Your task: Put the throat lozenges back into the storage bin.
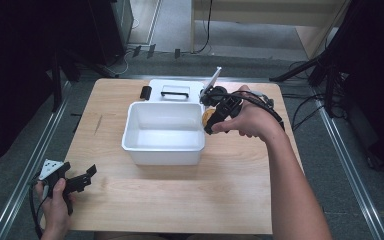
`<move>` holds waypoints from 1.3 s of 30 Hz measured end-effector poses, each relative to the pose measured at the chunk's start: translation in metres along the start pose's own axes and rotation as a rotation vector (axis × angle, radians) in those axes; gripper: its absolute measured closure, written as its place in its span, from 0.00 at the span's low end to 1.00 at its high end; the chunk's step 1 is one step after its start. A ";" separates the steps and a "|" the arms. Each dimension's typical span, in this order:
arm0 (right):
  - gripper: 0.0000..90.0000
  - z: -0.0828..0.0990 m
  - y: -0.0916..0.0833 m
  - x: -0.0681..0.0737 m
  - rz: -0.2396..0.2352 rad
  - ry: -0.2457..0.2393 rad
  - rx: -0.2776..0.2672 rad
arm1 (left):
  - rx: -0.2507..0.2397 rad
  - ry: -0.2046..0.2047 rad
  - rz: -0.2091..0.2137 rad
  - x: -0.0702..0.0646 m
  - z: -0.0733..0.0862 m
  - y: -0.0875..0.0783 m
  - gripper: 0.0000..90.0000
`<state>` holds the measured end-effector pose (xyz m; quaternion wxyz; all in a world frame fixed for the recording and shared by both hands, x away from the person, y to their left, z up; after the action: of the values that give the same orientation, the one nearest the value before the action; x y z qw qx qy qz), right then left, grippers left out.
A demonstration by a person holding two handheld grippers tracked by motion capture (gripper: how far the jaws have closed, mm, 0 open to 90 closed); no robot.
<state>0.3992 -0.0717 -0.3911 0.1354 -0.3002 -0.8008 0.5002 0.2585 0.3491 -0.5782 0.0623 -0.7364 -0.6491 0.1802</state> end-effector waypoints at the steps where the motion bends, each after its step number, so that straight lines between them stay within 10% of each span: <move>1: 0.24 -0.001 0.000 0.001 0.000 0.000 0.002 | 0.000 -0.001 0.000 0.000 0.000 0.000 0.00; 39: 0.24 -0.036 0.042 0.030 -0.043 -0.258 -0.039 | 0.006 -0.003 0.004 0.000 0.000 0.000 0.00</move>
<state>0.4084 -0.0141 -0.4138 0.0362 -0.2185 -0.8275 0.5159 0.2587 0.3494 -0.5784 0.0632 -0.7374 -0.6470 0.1834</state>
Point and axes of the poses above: each handheld gripper's, and its own axes: y roughly forward along the jaws, z roughly out of its underside, x roughly to its left, the point moved 5 cm from there along y, roughly forward along the jaws, and after that the axes turned 12 degrees about -x, right-handed, at the moved point
